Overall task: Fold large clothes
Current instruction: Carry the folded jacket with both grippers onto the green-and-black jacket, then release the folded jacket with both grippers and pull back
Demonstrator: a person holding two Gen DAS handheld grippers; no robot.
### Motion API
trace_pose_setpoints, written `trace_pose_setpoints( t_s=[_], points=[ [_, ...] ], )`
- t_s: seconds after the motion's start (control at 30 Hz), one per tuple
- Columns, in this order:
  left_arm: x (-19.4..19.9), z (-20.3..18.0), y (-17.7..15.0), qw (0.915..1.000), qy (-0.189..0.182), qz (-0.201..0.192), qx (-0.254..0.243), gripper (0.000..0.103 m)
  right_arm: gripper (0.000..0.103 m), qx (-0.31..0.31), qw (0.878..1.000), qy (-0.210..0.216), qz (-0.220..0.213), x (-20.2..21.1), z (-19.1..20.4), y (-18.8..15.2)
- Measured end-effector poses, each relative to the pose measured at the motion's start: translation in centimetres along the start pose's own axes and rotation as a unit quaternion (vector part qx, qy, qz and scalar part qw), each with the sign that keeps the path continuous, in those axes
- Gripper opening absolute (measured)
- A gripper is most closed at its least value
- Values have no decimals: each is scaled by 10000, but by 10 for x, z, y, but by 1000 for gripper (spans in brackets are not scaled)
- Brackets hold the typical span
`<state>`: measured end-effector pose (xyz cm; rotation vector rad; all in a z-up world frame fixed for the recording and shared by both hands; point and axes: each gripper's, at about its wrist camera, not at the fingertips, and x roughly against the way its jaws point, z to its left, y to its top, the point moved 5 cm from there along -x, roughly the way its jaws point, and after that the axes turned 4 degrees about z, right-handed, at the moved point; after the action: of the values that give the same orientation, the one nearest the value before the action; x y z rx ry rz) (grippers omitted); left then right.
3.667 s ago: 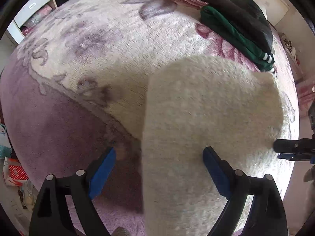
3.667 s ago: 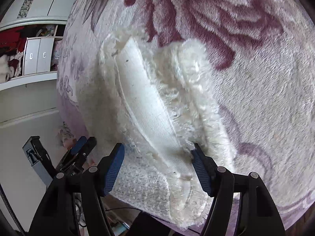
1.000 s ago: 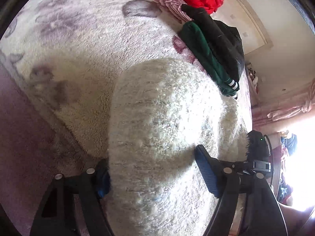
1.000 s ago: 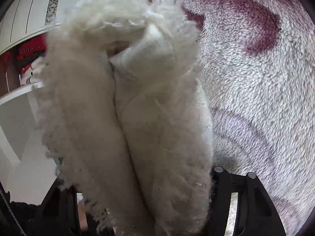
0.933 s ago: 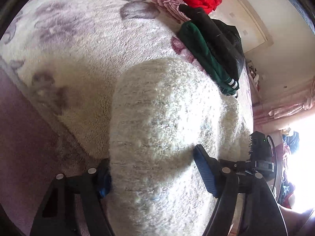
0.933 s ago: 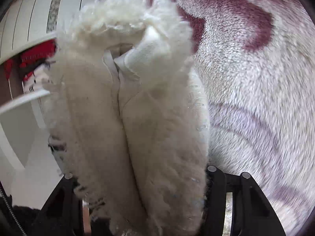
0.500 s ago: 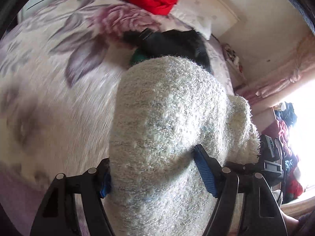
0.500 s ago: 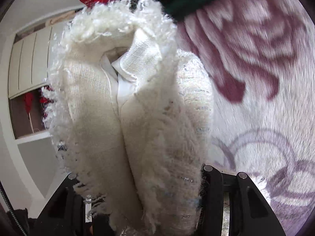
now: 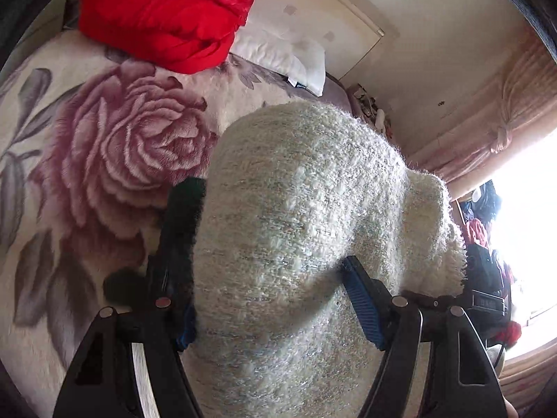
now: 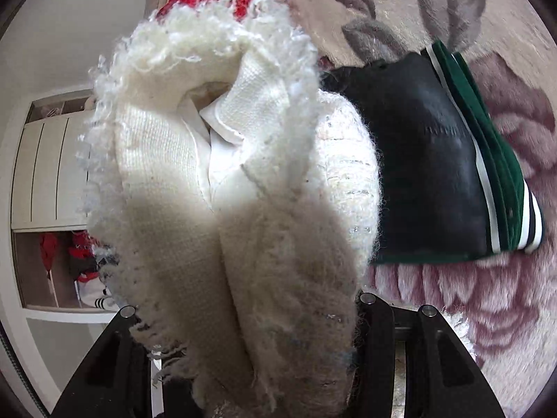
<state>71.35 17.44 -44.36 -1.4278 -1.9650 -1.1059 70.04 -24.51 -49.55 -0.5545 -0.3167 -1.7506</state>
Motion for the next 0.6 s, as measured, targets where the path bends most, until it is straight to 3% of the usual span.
trace_pose_setpoints(
  t_s=[0.1, 0.2, 0.27, 0.4, 0.5, 0.6],
  points=[
    [-51, 26, 21, 9993, 145, 335, 52, 70, 51, -136, 9995, -272, 76, -17, -18, 71],
    [-98, 53, 21, 9976, 290, 625, 101, 71, 51, -350, 9978, -515, 221, -43, -53, 111],
    [-110, 63, 24, 9974, 151, 627, 321, 74, 53, -406, 9978, -489, 196, -56, -67, 126],
    [-102, 56, 26, 9968, 263, 682, 331, 74, 63, -287, 9973, -652, 171, -65, -68, 133],
    [-90, 45, 26, 9957, 548, 728, 158, 75, 71, -57, 9925, -1210, 136, -63, -53, 126],
    [-69, 34, 25, 9920, 1176, 396, -241, 79, 83, 297, 9794, -1992, -131, -58, -35, 109]
  ],
)
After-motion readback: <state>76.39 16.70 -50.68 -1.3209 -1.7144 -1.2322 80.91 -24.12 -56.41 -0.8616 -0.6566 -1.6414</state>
